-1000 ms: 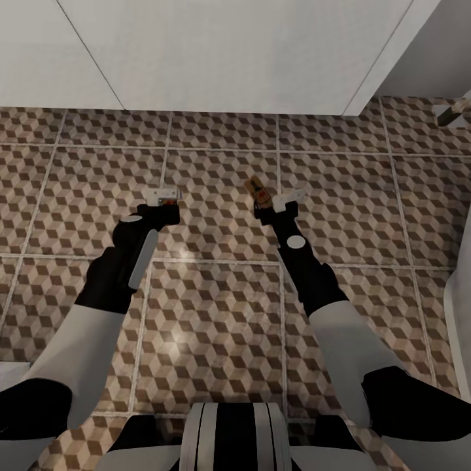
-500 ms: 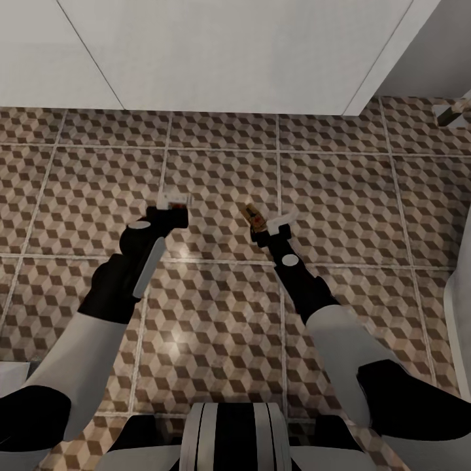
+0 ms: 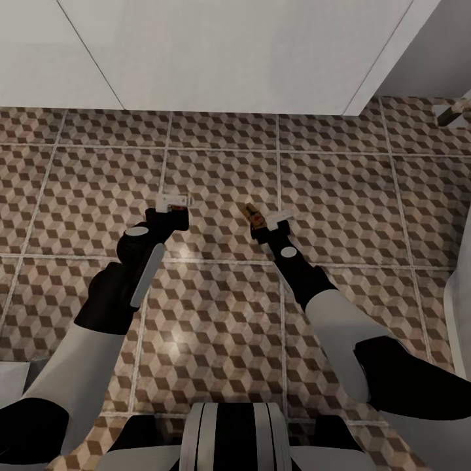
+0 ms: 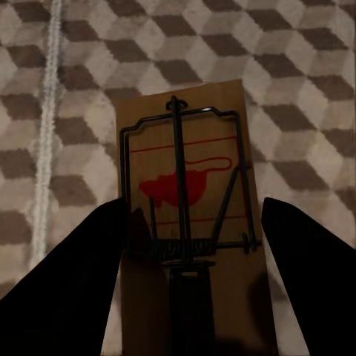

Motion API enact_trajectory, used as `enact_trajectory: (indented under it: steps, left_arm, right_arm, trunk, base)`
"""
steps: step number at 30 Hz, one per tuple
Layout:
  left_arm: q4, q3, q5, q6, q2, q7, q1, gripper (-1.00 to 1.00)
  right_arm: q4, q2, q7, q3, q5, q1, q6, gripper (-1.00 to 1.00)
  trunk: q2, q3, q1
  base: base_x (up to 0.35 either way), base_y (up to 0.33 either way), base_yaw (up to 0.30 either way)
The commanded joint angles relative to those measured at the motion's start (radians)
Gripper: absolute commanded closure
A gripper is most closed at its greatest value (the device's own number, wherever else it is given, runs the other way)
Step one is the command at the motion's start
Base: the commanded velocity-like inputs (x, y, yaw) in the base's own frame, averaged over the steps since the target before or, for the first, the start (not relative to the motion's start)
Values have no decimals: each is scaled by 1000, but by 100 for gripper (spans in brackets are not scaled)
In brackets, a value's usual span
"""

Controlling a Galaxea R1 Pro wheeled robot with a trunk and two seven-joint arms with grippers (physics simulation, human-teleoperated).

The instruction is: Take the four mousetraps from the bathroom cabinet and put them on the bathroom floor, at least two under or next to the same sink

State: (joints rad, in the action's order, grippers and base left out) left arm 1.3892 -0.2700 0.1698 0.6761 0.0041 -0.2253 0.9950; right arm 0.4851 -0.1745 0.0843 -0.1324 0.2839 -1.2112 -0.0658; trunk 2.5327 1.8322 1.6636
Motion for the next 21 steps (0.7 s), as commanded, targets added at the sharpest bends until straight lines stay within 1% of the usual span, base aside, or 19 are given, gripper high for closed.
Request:
enact_trajectory:
  steps: [1, 2, 4, 6, 8, 9, 10, 11, 13, 14, 18, 21]
  left_arm:
    - [1, -1, 10, 3, 0, -9, -6, 100]
    - [2, -1, 10, 3, 0, -9, -9, 100]
    - [1, -1, 10, 3, 0, -9, -14, 100]
    - [1, -1, 11, 3, 0, -9, -17, 100]
    - [0, -1, 11, 3, 0, -9, -18, 100]
    - [0, -1, 11, 3, 0, -9, -19, 100]
    - [-1, -1, 11, 3, 0, -9, -19, 100]
    - [-1, -1, 11, 3, 0, -9, -19, 100]
    - [-2, -1, 11, 3, 0, -9, -20, 100]
    - [-3, -1, 11, 3, 0, -9, -21, 100]
    - [-3, -1, 11, 3, 0, -9, -23, 100]
    - [-2, -1, 11, 3, 0, -9, -24, 100]
  right_arm:
    - [2, 0, 4, -2, 5, -1, -19, 100]
    - [4, 0, 5, -2, 5, -1, -30, 100]
    - [8, 0, 15, -2, 6, -2, -80, 100]
    - [10, 0, 42, -3, 6, -2, -106, 100]
    - [20, 0, 115, -7, 7, -2, -123, 100]
    - [23, 0, 138, -8, 7, -2, -126, 100]
    - [26, 0, 186, -9, 7, -2, -130, 100]
    - [27, 0, 209, -10, 7, -2, -132, 100]
    - [30, 0, 282, -12, 8, -2, -135, 100]
    - [32, 0, 302, -12, 8, -2, -137, 100]
    - [34, 0, 329, -12, 7, -2, -145, 100]
    - [35, 0, 325, -12, 4, -2, -146, 100]
  trunk:
    - [0, 0, 0]
    - [0, 0, 0]
    - [0, 0, 0]
    - [0, 0, 0]
    - [0, 0, 0]
    - [0, 0, 0]
    - [0, 0, 0]
    - [0, 0, 0]
    - [0, 0, 0]
    - [0, 0, 0]
    - [0, 0, 0]
    - [0, 0, 0]
  base:
    - [0, 0, 0]
    - [0, 0, 0]
    - [0, 0, 0]
    - [0, 0, 0]
    - [0, 0, 0]
    - [0, 0, 0]
    - [0, 0, 0]
    - [0, 0, 0]
    - [0, 0, 0]
    - [0, 0, 0]
    - [0, 0, 0]
    - [0, 0, 0]
